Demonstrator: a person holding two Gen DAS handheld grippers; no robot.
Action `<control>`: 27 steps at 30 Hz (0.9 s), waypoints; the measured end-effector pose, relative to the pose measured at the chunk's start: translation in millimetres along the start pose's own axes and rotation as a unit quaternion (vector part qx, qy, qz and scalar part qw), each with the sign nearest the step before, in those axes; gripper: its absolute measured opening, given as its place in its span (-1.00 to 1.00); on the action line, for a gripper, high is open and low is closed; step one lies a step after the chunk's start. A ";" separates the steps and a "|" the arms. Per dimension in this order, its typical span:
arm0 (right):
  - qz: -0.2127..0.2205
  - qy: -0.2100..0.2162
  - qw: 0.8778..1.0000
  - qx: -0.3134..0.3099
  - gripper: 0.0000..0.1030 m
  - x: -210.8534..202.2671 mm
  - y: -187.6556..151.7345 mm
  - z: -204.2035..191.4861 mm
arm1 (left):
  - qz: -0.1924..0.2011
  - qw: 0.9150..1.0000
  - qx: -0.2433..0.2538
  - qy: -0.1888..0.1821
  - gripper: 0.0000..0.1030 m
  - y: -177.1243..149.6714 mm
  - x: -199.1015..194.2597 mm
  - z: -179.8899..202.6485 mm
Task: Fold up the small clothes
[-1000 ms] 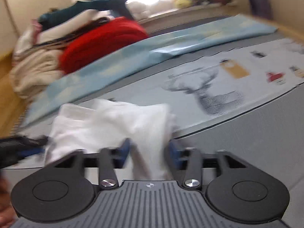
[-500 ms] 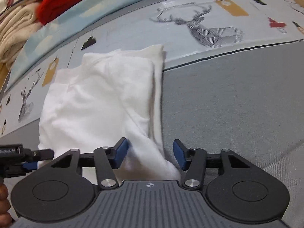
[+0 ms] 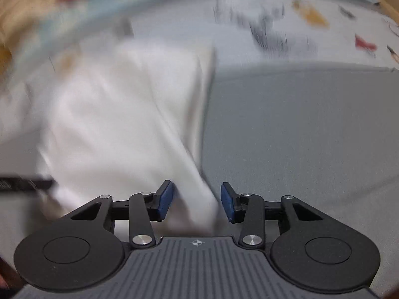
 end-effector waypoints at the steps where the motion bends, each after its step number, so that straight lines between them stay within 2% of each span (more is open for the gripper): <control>1: -0.013 -0.031 0.999 -0.014 -0.22 3.1 -4.5 2.3 | 0.014 0.999 0.026 0.016 0.01 -2.1 -6.0 5.5; 2: -0.003 -0.040 0.999 -0.017 -0.25 -2.4 -3.8 3.3 | 0.029 0.998 0.051 0.036 0.08 -4.1 -14.1 11.5; 4: 0.048 -0.033 0.998 -0.006 -0.27 -24.4 3.5 4.2 | 0.063 0.992 0.081 0.075 0.22 -9.3 -35.9 20.9; 7: 0.130 -0.036 0.991 -0.008 -0.25 -62.7 7.8 5.7 | 0.118 0.986 0.076 0.095 0.61 -17.1 -73.4 29.1; 8: 0.149 -0.032 0.988 -0.009 -0.21 -73.7 8.8 5.8 | 0.139 0.983 0.073 0.097 0.66 -22.0 -87.6 32.0; 9: 0.169 -0.025 0.985 -0.010 -0.18 -85.6 7.6 5.7 | 0.154 0.980 0.074 0.098 0.67 -25.4 -97.6 36.0; 11: 0.203 -0.013 0.979 -0.016 0.08 -105.9 1.1 4.2 | 0.176 0.976 0.080 0.103 0.67 -33.2 -115.5 46.2; 15: 0.254 -0.010 0.967 -0.025 0.18 -138.1 -16.1 -0.5 | 0.237 0.962 0.086 0.104 0.67 -56.5 -152.4 64.8; 17: 0.277 -0.004 0.961 -0.018 0.35 -152.4 -27.6 0.9 | 0.272 0.954 0.082 0.100 0.68 -70.3 -167.4 70.7; 18: 0.286 -0.001 0.958 -0.013 0.36 -158.1 -35.6 3.4 | 0.282 0.951 0.080 0.099 0.68 -76.6 -174.3 73.8; 22: 0.309 0.012 0.951 -0.019 0.43 -185.8 -58.5 -3.6 | 0.290 0.951 0.051 0.095 0.68 -103.5 -185.8 82.1; 27: 0.332 0.026 0.940 -0.073 0.55 -211.9 -91.9 -23.7 | 0.267 0.962 0.019 0.052 0.68 -132.5 -183.7 83.4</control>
Point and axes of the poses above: each gripper's, at about its wrist camera, not at the fingertips, and x roughly the way its jaws point, z to its right, y to its top, the point moved 4 cm from there along x, roughly the way its jaws point, and after that the axes turned 1 degree about z, right-handed, at the moved point
